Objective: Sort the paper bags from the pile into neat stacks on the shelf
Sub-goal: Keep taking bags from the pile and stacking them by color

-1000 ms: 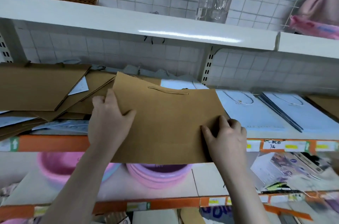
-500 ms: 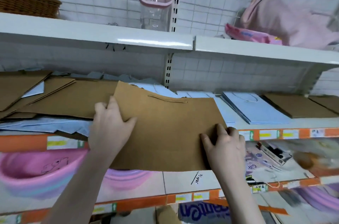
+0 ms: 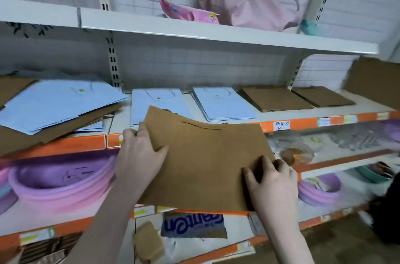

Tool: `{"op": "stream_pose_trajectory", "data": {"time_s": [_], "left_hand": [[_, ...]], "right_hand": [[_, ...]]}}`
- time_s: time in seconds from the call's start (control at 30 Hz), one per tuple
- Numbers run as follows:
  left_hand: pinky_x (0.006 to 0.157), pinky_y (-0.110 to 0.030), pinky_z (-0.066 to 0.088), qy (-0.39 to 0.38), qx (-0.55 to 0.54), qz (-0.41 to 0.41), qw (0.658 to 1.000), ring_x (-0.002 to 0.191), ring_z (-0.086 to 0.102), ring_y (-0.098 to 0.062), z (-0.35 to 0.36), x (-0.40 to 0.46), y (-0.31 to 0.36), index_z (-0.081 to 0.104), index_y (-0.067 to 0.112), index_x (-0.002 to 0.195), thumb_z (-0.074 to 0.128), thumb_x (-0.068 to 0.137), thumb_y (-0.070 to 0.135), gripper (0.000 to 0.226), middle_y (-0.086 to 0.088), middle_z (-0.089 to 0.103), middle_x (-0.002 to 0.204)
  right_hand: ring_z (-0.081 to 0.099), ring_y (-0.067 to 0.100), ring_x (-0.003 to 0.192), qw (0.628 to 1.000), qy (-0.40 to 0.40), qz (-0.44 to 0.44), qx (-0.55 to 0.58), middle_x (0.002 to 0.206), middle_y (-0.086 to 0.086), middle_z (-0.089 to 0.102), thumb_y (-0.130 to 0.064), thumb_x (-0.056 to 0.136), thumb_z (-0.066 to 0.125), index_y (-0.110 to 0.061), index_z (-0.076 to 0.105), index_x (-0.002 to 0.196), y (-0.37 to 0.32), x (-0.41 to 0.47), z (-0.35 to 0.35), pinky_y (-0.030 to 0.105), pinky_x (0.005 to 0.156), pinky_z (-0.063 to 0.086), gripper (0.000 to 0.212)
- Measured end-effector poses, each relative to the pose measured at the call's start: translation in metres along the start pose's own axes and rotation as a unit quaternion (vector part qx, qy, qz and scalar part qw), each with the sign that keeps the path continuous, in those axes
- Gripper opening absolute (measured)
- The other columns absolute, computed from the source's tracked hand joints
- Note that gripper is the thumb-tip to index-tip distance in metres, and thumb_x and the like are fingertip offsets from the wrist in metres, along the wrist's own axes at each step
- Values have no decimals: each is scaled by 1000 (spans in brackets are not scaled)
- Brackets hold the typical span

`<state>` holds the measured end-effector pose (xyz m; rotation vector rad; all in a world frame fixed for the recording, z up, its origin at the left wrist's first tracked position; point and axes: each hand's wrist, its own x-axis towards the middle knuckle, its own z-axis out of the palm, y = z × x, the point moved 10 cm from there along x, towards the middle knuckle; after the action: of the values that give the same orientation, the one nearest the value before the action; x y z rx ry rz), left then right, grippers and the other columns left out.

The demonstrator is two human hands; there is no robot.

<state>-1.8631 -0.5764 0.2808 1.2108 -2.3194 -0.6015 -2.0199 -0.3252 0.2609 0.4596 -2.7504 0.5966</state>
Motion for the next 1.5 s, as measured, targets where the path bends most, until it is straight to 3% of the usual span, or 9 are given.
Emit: {"op": "stream_pose_trajectory", "data": {"time_s": [0.13, 0.33, 0.87, 1.2, 1.37, 1.5], "left_hand": [[94, -43, 40, -15, 1, 11, 1000, 120, 44, -36, 29, 3, 33, 22, 12, 147, 61, 85, 44, 80, -15, 35, 129], [97, -44, 38, -20, -2, 12, 1000, 125, 40, -34, 73, 31, 72, 19, 14, 149, 58, 87, 45, 79, -15, 31, 136], [92, -43, 40, -21, -43, 57, 997, 114, 47, -36, 195, 162, 222, 30, 10, 143, 60, 85, 42, 72, -17, 37, 128], [90, -39, 40, 28, -54, 2, 998, 112, 46, -35, 289, 197, 314, 37, 7, 137, 61, 85, 41, 67, -17, 41, 122], [87, -39, 40, 37, -37, -42, 998, 104, 48, -37, 330, 208, 349, 50, 4, 110, 64, 83, 38, 46, -18, 46, 109], [86, -38, 39, 46, -5, -60, 997, 105, 48, -37, 347, 220, 365, 51, 3, 110, 64, 83, 38, 45, -20, 49, 109]], "right_hand": [[46, 42, 106, 999, 19, 24, 28, 119, 29, 54, -35, 82, 66, -3, 62, 116, 38, 19, 2, 45, 93, 33, 47], [39, 32, 116, 999, -2, 21, -41, 134, 15, 45, -48, 91, 47, -17, 48, 132, 62, 72, 15, 36, 98, 27, 52], [41, 30, 111, 998, -1, 48, -29, 121, 11, 50, -46, 91, 47, -18, 53, 123, 137, 283, 56, 36, 95, 32, 43], [42, 30, 113, 998, -54, -39, -9, 123, 14, 51, -44, 93, 45, -16, 54, 125, 204, 437, 90, 35, 96, 31, 44], [40, 30, 115, 992, -91, -83, 29, 125, 13, 50, -42, 92, 47, -15, 56, 121, 230, 501, 106, 35, 96, 32, 41], [38, 30, 118, 984, -133, -108, 57, 130, 13, 45, -39, 94, 45, -14, 53, 123, 238, 532, 123, 37, 98, 33, 40]]}}
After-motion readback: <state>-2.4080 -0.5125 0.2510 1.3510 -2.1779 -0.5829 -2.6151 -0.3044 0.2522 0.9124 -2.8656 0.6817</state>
